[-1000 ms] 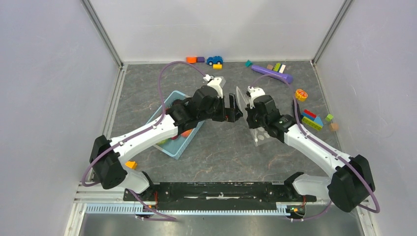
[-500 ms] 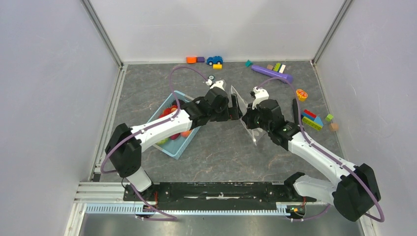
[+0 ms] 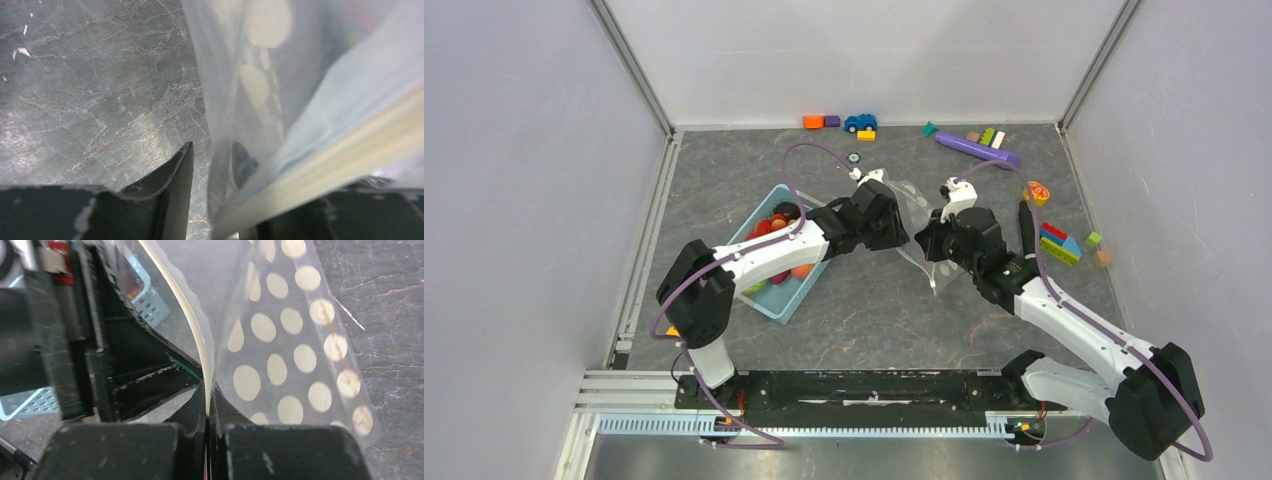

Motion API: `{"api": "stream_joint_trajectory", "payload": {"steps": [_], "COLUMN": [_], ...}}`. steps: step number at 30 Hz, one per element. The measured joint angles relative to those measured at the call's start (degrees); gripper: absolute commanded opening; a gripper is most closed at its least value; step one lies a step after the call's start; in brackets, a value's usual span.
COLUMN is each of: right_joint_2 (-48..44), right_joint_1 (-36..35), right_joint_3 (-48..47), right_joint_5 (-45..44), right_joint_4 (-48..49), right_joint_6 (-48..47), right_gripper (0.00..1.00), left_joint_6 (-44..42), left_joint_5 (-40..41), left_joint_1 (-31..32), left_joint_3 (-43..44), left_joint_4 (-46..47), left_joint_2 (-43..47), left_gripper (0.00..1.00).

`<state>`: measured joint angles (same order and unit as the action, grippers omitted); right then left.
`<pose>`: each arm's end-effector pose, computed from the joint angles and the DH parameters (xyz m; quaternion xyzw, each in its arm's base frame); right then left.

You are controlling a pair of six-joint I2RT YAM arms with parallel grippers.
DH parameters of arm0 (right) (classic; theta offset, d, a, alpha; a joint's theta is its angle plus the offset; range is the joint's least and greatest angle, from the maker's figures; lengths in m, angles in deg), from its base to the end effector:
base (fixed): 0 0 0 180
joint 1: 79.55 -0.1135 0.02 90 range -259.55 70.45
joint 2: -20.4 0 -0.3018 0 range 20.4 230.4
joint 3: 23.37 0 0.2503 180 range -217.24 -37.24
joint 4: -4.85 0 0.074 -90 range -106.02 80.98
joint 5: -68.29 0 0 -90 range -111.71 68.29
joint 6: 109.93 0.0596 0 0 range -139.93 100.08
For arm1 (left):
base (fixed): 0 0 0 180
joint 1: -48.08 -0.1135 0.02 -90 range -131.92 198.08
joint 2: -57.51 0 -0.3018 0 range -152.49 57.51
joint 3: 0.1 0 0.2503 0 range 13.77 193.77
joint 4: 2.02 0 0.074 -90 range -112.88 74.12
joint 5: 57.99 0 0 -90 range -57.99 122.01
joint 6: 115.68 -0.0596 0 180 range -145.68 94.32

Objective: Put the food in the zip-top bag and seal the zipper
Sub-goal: Open the zipper of the food storage bag.

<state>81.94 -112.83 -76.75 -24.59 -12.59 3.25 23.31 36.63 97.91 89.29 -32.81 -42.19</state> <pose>0.2059 0.1316 0.2856 -0.0611 0.8438 0.2332 0.4794 0.2731 -0.3160 0.2785 -0.0100 0.9097 -0.2902 0.2969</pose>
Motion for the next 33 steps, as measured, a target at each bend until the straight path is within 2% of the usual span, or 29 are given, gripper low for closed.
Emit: {"api": "stream_joint_trajectory", "payload": {"steps": [3,5,8,17,20,26,33], "right_joint_2": [-1.49,-2.03,-1.77,2.4,2.56,2.58,-1.66], "right_joint_1": [-0.11,-0.11,-0.11,-1.25,-1.01,-1.22,-0.85], "right_joint_3": [0.0,-0.26,-2.97,-20.02,-22.47,-23.06,-17.68], "right_joint_5": [-2.27,-5.05,-11.54,-33.35,-39.85,-41.2,-33.59], "right_joint_4": [-0.09,-1.29,-6.51,-26.64,-33.62,-41.92,-37.92], "right_joint_6": [0.59,0.57,-0.85,-8.5,-9.49,-9.97,-9.2], "right_gripper": [0.0,0.0,0.0,0.0,0.0,0.0,0.0], "left_joint_6": [0.33,0.39,0.31,-2.54,-3.52,-5.81,-10.84], "left_joint_5": [-0.22,-0.11,0.74,2.93,3.78,3.72,0.52], "left_joint_1": [0.0,0.0,0.02,1.05,0.87,1.09,0.46], "left_joint_3": [0.09,0.09,0.15,1.7,3.13,4.24,5.75], "left_joint_4": [-0.09,-0.48,-1.46,-3.04,-3.87,-3.76,-3.72], "left_joint_2": [-1.31,-1.84,-1.92,-0.55,0.24,0.2,-2.99], "left_gripper": [0.17,0.12,0.12,0.11,0.11,0.15,0.12]}}
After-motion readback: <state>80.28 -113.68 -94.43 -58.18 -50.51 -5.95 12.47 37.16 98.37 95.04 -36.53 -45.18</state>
